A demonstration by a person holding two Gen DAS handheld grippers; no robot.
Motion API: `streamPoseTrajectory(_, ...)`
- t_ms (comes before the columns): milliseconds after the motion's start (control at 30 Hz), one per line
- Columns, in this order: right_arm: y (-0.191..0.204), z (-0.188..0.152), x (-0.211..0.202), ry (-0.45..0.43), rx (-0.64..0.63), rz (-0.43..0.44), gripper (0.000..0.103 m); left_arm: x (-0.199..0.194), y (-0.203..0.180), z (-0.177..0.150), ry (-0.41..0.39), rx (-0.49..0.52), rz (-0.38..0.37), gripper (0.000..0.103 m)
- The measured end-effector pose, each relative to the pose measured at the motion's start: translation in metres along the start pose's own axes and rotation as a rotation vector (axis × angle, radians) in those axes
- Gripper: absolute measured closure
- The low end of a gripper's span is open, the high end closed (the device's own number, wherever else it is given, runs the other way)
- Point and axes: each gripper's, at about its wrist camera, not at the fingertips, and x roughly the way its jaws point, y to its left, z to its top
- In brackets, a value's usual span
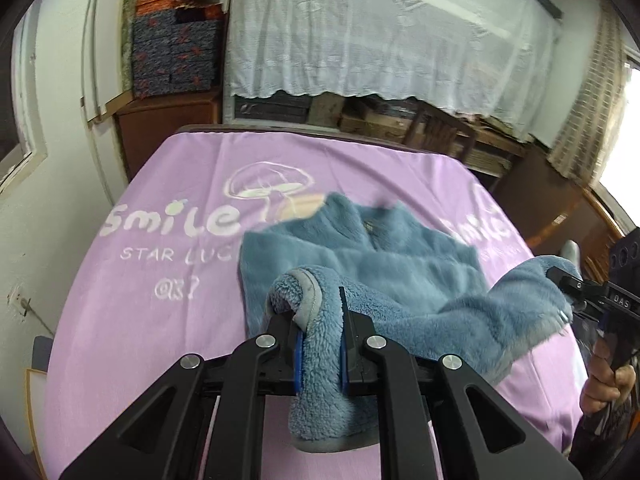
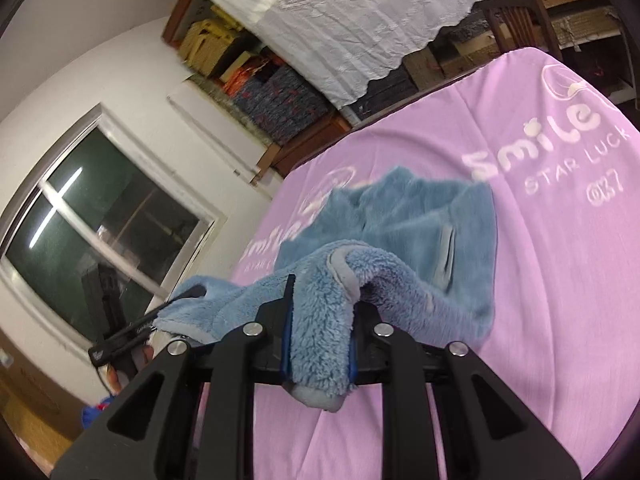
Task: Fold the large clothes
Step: 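Lift the held edge with both grippers and fold it over the jacket body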
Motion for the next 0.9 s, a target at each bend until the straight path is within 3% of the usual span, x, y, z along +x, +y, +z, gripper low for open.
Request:
streamPoseTrajectory(200, -0.036, 0.035, 0.044, 0.006, 0.11, -0.063, 0.084, 0.066, 0.015, 0.027, 0.082, -0.069, 0.096, 0.09)
streamPoseTrajectory(367, -0.086, 0.045, 0.095, 0.046, 0.24, -0.134, 0.084, 0.141, 0.031, 0.022, 0.191, -0.111, 0.172, 0.089)
streamPoseTrajectory(467, -0.11, 0.038, 0.112, 0.063, 0.267, -0.118, 0.086, 0.15, 0.024, 0.017, 0.146, -0.057, 0.221, 0.088)
streamPoseTrajectory(600, -0.105, 0.038, 0.114, 0.072, 0.218, -0.13, 0.085, 0.148, 0.007, 0.012, 0.115, 0.047, 0.295, 0.088)
streamPoseTrajectory(667, -0.101, 0.039, 0.113, 0.078, 0.202, -0.131, 0.082, 0.143, 0.008, 0.012, 0.103, 0.051, 0.28, 0.087)
streamPoseTrajectory(767, -0.097, 0.039, 0.104, 0.063, 0.212, -0.083, 0.071, 0.127, 0.02, 0.016, 0.083, -0.003, 0.188, 0.082)
streamPoseTrajectory(833, -0.09, 0.041, 0.091, 0.038, 0.203, -0.028, 0.051, 0.107, 0.03, 0.021, 0.054, -0.05, 0.098, 0.065)
streamPoseTrajectory(900, -0.082, 0.045, 0.077, -0.01, 0.18, 0.007, 0.041, 0.097, 0.037, 0.027, 0.036, -0.091, 0.019, 0.056)
